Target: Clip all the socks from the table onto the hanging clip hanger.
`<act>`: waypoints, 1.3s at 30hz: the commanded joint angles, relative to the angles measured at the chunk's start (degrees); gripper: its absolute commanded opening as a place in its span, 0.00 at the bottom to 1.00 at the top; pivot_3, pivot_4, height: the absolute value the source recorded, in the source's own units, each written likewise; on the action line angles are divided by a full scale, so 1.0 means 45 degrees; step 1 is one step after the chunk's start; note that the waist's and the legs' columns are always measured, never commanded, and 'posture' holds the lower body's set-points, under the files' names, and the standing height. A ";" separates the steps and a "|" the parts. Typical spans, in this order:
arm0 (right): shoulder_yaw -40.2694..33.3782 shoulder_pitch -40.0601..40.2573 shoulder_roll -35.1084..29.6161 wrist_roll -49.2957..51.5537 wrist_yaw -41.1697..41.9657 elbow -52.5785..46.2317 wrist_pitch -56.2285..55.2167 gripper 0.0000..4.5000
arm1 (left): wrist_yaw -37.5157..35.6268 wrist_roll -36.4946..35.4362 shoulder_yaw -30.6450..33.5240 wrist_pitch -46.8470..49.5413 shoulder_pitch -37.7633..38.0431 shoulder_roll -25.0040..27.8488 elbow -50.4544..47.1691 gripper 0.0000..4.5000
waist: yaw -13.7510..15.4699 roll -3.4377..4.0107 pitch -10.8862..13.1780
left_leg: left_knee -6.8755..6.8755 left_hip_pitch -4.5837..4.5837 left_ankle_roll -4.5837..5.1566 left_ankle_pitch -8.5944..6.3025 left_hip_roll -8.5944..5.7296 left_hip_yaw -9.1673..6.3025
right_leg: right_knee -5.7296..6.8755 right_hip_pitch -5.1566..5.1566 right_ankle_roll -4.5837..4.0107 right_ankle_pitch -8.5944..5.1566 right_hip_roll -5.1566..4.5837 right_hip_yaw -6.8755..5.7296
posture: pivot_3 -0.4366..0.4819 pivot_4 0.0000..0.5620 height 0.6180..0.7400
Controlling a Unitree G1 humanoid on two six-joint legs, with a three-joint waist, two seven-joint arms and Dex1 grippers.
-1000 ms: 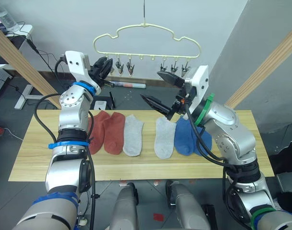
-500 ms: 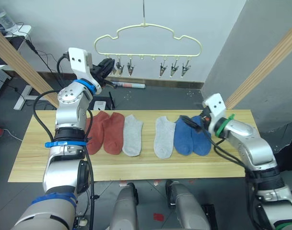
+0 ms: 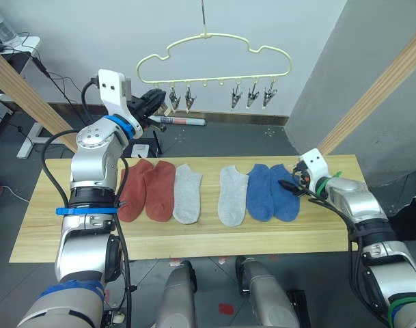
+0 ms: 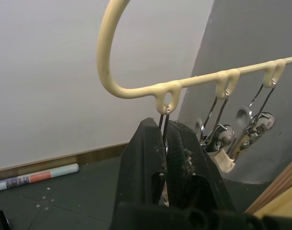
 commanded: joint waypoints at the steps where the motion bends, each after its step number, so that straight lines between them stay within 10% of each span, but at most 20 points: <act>1: 0.0262 -0.0222 -0.0182 -0.0685 0.0246 0.0596 -0.1140 1.00 | 0.0059 -0.0141 0.0184 0.0016 0.0067 0.0125 -0.0611 0.00 | 0.0002 0.0001 0.0001 | 0.0000 0.0000 0.0000 0.0000 0.0000 0.0000 | 0.0000 0.0000 0.0000 0.0000 0.0000 0.0000 | 0.42 0.62 1.00; 10: 0.0380 -0.0209 -0.0039 -0.1218 0.0878 0.1549 -0.1974 0.89 | -0.0033 -0.0175 0.0200 0.0238 0.0497 0.0210 -0.1052 0.00 | -0.0002 -0.0001 0.0003 | 0.0007 0.0004 0.0000 0.0001 0.0002 -0.0002 | 0.0007 0.0004 0.0005 0.0002 0.0001 0.0001 | 0.38 0.62 1.00; 21: 0.0081 0.0443 -0.0395 -0.1206 0.1018 0.0145 -0.1860 0.01 | -0.0383 -0.0290 -0.0038 0.0976 0.0807 0.0457 -0.1342 0.00 | -0.0147 -0.0001 0.0002 | 0.0019 0.0016 -0.0002 0.0002 -0.0004 -0.0002 | 0.0013 0.0023 0.0020 0.0013 -0.0004 0.0004 | 0.37 0.61 1.00; 31: 0.0050 0.1545 -0.1273 0.1094 0.2787 -0.9999 0.1876 0.00 | -0.0694 -0.3224 0.0966 0.8009 0.0026 0.0977 -0.2092 0.00 | -0.0378 0.0030 0.0027 | 0.0015 0.0051 -0.0003 0.0002 0.0016 -0.0022 | 0.0061 0.0022 0.0023 0.0011 0.0029 0.0010 | 0.42 0.64 1.00; 39: 0.2165 0.0402 0.1576 0.0915 0.1699 -1.0843 0.2796 0.00 | -0.0083 -0.5492 0.2439 1.1549 -0.0556 0.0815 -0.2076 0.00 | -0.0360 0.0025 0.0030 | 0.0024 0.0052 -0.0083 0.0051 0.0019 -0.0041 | 0.0182 -0.0037 0.0007 0.0000 0.0042 0.0013 | 0.41 0.61 1.00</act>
